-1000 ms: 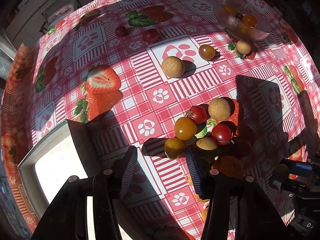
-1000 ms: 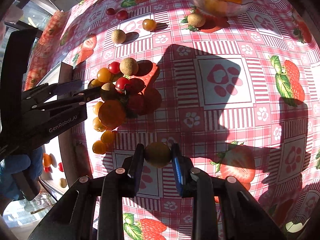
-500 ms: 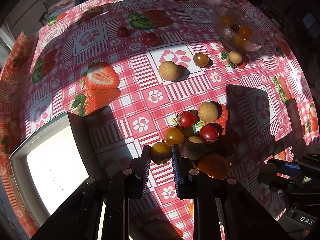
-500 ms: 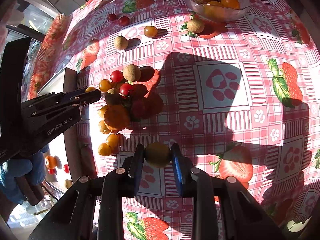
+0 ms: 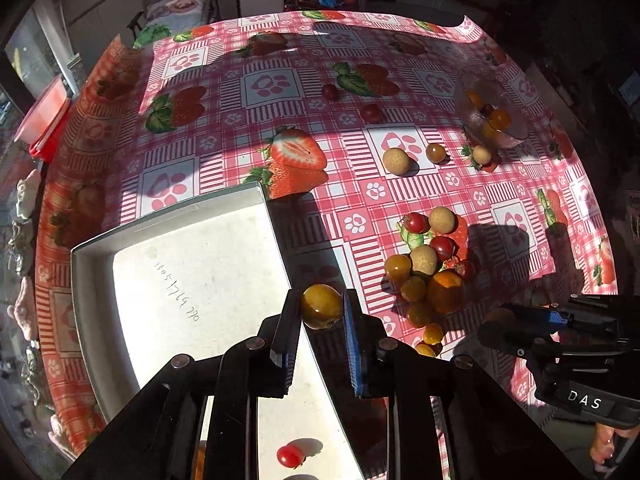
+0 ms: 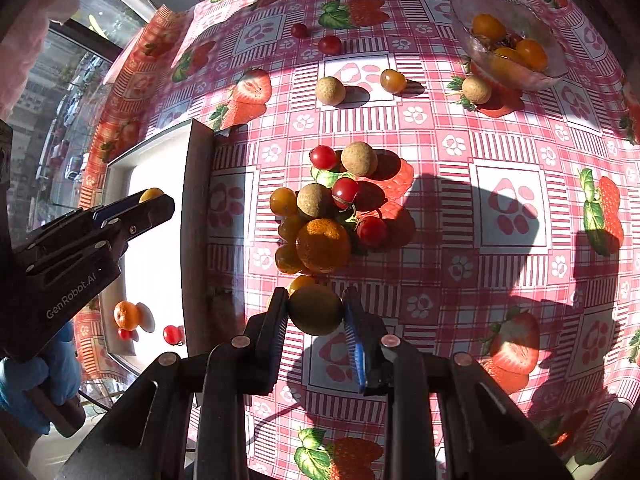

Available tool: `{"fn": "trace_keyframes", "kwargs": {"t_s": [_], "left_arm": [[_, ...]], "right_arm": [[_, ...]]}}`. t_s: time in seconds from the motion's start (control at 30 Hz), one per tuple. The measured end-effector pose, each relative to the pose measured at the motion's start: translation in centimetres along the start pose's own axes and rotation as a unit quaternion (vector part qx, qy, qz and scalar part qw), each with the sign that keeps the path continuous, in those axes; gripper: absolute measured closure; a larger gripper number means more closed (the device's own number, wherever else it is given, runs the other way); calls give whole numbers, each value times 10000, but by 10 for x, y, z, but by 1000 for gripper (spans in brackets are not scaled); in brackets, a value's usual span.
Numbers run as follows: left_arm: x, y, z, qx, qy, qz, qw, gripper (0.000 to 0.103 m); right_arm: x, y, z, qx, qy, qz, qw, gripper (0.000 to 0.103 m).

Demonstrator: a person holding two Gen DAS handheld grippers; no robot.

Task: Organize fruits
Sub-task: 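Carry the yellow tomato into the tray with the left tool while the right tool releases its fruit there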

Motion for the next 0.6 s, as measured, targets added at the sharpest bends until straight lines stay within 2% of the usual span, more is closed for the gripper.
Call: {"fn": "trace_keyframes", "kwargs": {"t_s": [0.4,0.6], "left_arm": [[59,27,78,-431,683,-12,9967,81],[80,19,102,-683,706,200,9950,81]], "right_arm": [[1,-2,99,-226,779,5,9967,73],[5,-15,149,-302,1133,148,9930,73]]}}
Point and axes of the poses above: each gripper's, at about its wrist camera, not at the fingertips, and y roughly against the way its jaws point, z to its left, x to its underside, the point moved 2 cm from there along -y, roughly the way its jaws point, and after that the axes turned 14 degrees about x, right-handed, at the moved point
